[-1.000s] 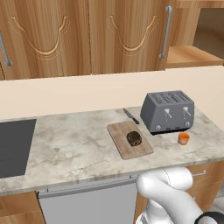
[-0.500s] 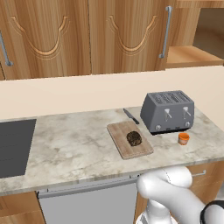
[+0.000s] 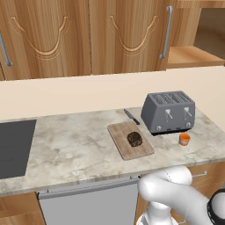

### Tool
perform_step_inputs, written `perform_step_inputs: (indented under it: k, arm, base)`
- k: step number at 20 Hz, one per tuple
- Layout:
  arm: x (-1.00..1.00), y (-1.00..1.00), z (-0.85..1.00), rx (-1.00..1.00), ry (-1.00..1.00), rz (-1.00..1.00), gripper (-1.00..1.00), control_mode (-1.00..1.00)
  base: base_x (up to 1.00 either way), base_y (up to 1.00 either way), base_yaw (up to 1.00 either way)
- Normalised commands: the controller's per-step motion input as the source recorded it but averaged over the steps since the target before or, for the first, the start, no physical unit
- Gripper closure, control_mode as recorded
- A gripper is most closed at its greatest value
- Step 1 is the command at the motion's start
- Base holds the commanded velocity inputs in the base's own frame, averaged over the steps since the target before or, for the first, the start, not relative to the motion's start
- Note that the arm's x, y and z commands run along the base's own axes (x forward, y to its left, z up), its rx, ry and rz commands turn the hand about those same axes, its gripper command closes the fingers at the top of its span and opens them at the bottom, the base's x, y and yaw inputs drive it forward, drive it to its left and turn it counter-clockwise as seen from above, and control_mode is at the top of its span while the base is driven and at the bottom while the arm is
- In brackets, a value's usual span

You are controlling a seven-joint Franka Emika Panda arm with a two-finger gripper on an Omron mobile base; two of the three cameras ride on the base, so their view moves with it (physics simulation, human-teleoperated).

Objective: Pick the bread, place it on the cutting board, pick the jam, place it on the counter, and close the cabinet.

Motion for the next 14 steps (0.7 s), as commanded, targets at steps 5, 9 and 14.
perform_step_inputs:
  k: [5, 9, 14]
  arm:
    - [0.00, -0.18, 0.00, 0.00, 0.00, 0.02, -1.00, -1.00]
    - [0.00, -0.19, 0.00, 0.00, 0.00, 0.03, -1.00, -1.00]
    - [0.17, -0.19, 0.00, 0.00, 0.00, 0.02, -1.00, -1.00]
  base:
    - [0.00, 0.00, 0.00]
    - [0.00, 0.00, 0.00]
    - [0.00, 0.00, 0.00]
